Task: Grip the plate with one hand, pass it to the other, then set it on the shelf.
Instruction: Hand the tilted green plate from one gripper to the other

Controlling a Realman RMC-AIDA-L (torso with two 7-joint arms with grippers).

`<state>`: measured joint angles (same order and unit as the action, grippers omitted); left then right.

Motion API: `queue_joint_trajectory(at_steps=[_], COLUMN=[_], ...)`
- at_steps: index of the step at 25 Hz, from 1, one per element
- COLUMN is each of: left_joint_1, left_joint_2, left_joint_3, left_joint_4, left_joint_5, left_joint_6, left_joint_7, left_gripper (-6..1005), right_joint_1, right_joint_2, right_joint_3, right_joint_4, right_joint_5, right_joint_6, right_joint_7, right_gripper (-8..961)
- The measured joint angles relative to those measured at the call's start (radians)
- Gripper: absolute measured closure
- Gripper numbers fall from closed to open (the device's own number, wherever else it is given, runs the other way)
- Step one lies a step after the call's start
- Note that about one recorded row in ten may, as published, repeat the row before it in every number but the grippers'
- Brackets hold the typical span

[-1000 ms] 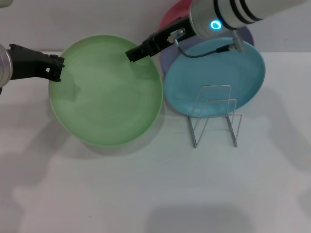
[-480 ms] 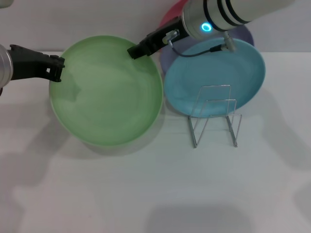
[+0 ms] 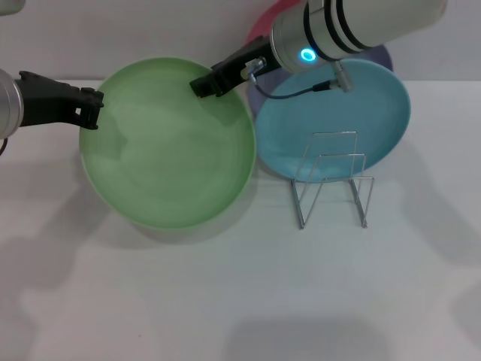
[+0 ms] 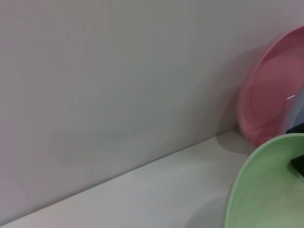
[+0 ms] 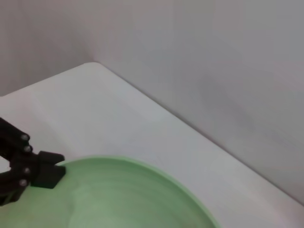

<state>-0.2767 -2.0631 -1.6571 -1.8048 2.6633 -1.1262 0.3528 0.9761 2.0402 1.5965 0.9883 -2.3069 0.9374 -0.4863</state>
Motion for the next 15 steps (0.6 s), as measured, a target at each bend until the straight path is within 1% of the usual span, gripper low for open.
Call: queue_joint_trajectory(at_steps=[5,10,15], left_joint_1=[0.005,0.006,0.007], left_joint_2=[0.000,0.000,0.000], left_joint_3=[0.000,0.000,0.002], left_joint_4=[-0.004,-0.005,-0.005], left_joint_5=[-0.001,-0.002,-0.003], left_joint_6=[-0.001,-0.001,0.000], left_joint_7=[0.000,0.000,0.000], left_gripper=[895,891,886], right_joint_1=[0.000,0.000,-0.003], right_joint_2=[0.000,0.000,0.001], right_joint_3=[-0.010,-0.023,-0.046], right_joint_4=[0.000,0.000,0.015], right_joint_5=[0.002,0.003,0.002], right_joint_6=[0.005,0.003,0.002], right_joint_7=[-0.013,-0.014,-0.035], right_gripper=[539,520,572])
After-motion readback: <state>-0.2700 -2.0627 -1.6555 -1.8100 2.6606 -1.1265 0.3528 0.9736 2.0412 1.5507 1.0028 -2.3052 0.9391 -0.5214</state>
